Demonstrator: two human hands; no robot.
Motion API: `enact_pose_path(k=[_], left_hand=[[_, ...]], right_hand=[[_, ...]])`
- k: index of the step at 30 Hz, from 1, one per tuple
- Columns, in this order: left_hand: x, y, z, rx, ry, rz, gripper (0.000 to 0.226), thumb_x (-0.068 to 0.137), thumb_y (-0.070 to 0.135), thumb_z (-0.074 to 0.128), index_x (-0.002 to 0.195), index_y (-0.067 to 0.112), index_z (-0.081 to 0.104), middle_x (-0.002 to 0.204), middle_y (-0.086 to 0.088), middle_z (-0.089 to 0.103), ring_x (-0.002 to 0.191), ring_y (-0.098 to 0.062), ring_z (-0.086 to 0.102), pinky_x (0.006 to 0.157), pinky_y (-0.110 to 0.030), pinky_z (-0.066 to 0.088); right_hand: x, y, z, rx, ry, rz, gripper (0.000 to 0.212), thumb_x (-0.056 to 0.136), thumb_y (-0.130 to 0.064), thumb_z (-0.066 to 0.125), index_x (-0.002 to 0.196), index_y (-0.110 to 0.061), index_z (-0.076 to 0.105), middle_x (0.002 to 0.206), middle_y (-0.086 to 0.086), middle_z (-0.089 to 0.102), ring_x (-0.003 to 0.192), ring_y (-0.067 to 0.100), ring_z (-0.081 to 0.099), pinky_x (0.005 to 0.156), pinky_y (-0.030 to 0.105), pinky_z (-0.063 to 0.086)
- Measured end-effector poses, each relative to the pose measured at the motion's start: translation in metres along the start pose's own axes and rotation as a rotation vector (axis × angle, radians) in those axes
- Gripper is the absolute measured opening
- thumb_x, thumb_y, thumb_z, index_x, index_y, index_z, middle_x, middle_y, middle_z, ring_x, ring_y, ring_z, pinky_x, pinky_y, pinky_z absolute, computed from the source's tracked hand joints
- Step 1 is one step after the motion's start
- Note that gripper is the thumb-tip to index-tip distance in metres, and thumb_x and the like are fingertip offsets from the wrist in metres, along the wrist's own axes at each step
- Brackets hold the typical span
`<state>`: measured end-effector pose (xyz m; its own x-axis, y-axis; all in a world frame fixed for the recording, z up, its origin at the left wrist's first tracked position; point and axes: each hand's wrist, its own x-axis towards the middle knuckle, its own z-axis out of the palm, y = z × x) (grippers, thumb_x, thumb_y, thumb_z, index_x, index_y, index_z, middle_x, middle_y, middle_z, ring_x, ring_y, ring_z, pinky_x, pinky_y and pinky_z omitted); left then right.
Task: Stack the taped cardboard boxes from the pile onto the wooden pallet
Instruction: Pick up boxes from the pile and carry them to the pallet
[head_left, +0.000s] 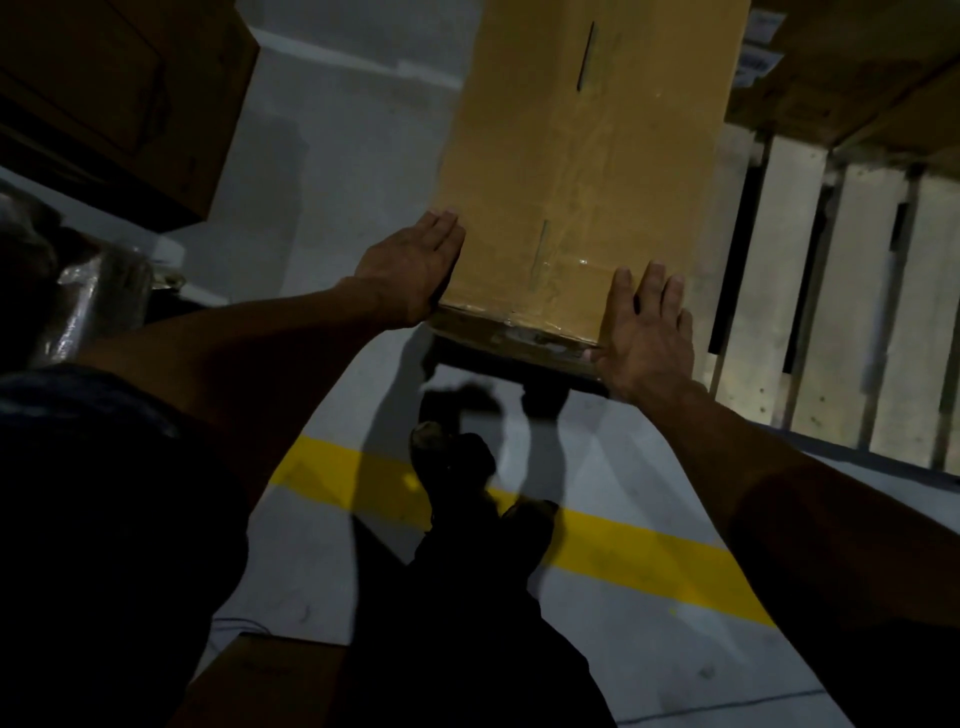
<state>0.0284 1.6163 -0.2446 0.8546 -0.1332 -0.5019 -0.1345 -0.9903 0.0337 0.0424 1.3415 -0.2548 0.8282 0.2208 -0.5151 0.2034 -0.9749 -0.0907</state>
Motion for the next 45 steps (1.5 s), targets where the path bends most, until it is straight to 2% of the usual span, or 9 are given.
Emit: enact_pose_path(k=[10,17,20,23,25,31,36,40,45], left_hand=[[0.009,-0.002,-0.001,0.016,0.003,0.002,0.088,0.095,0.021,0.058,0.155,0.003,-0.004,0.163,-0.015,-0.008,0.151,-0.03,-0.001,0.12,-0.037,0.012],[0.006,0.005,-0.003,0.101,-0.016,-0.031,0.094,0.092,0.026,0.062,0.154,0.003,-0.004,0.163,-0.016,-0.006,0.151,-0.032,0.003,0.12,-0.041,0.015],[-0.005,0.016,-0.013,0.113,-0.043,-0.056,0.083,0.095,0.025,0.057,0.154,0.002,0.005,0.163,-0.018,0.002,0.15,-0.033,0.008,0.119,-0.043,0.017],[-0.026,0.028,-0.026,0.068,-0.063,-0.059,0.061,0.092,0.029,0.058,0.143,0.006,0.035,0.152,-0.018,0.029,0.141,-0.034,0.025,0.112,-0.042,0.027],[-0.046,0.037,-0.035,0.008,-0.084,-0.075,0.051,0.089,0.033,0.058,0.133,0.01,0.046,0.141,-0.013,0.04,0.132,-0.031,0.033,0.107,-0.04,0.032],[-0.123,0.069,-0.081,-0.079,-0.073,-0.099,0.058,0.099,0.038,0.043,0.147,0.009,0.033,0.156,-0.012,0.027,0.146,-0.03,0.02,0.117,-0.039,0.02],[-0.181,0.087,-0.122,-0.191,-0.045,-0.14,0.053,0.098,0.037,0.046,0.144,0.011,0.041,0.15,-0.012,0.041,0.141,-0.029,0.032,0.114,-0.037,0.026],[-0.217,0.097,-0.158,-0.286,0.031,-0.159,0.042,0.096,0.034,0.05,0.13,0.01,0.055,0.133,-0.014,0.056,0.123,-0.032,0.05,0.1,-0.036,0.041],[-0.249,0.113,-0.202,-0.365,0.134,-0.114,0.043,0.096,0.03,0.052,0.131,0.006,0.056,0.13,-0.016,0.058,0.119,-0.031,0.053,0.097,-0.034,0.043]], right_hand=[[0.007,0.001,-0.003,0.001,0.008,0.006,0.103,0.092,-0.038,0.068,0.158,-0.014,-0.008,0.162,0.02,-0.019,0.149,0.042,-0.014,0.12,0.054,0.005],[0.004,0.002,-0.008,0.013,-0.021,0.007,0.101,0.093,-0.033,0.066,0.158,-0.015,-0.009,0.162,0.02,-0.02,0.149,0.041,-0.014,0.12,0.053,0.005],[-0.01,0.001,-0.014,0.028,-0.044,0.025,0.088,0.094,-0.034,0.059,0.157,-0.014,0.002,0.164,0.02,-0.009,0.151,0.039,-0.003,0.121,0.051,0.009],[-0.04,0.001,-0.021,0.076,-0.046,0.029,0.063,0.093,-0.038,0.055,0.146,-0.014,0.032,0.154,0.019,0.025,0.141,0.036,0.025,0.115,0.05,0.027],[-0.067,-0.001,-0.028,0.118,-0.082,0.069,0.054,0.096,-0.04,0.05,0.143,-0.014,0.04,0.149,0.016,0.036,0.137,0.034,0.034,0.111,0.046,0.033],[-0.159,-0.01,-0.079,0.274,-0.164,0.154,0.054,0.102,-0.043,0.043,0.148,-0.015,0.04,0.149,0.008,0.046,0.136,0.029,0.042,0.11,0.037,0.036],[-0.22,-0.018,-0.124,0.402,-0.134,0.168,0.061,0.101,-0.05,0.044,0.15,-0.013,0.039,0.151,0.007,0.045,0.138,0.028,0.041,0.11,0.036,0.037],[-0.255,-0.023,-0.161,0.449,-0.07,0.158,0.061,0.099,-0.055,0.046,0.143,-0.012,0.048,0.141,0.01,0.054,0.128,0.031,0.05,0.102,0.039,0.045],[-0.293,-0.023,-0.196,0.486,0.051,0.159,0.055,0.099,-0.052,0.048,0.135,-0.01,0.054,0.135,0.012,0.058,0.122,0.033,0.053,0.097,0.039,0.047]])
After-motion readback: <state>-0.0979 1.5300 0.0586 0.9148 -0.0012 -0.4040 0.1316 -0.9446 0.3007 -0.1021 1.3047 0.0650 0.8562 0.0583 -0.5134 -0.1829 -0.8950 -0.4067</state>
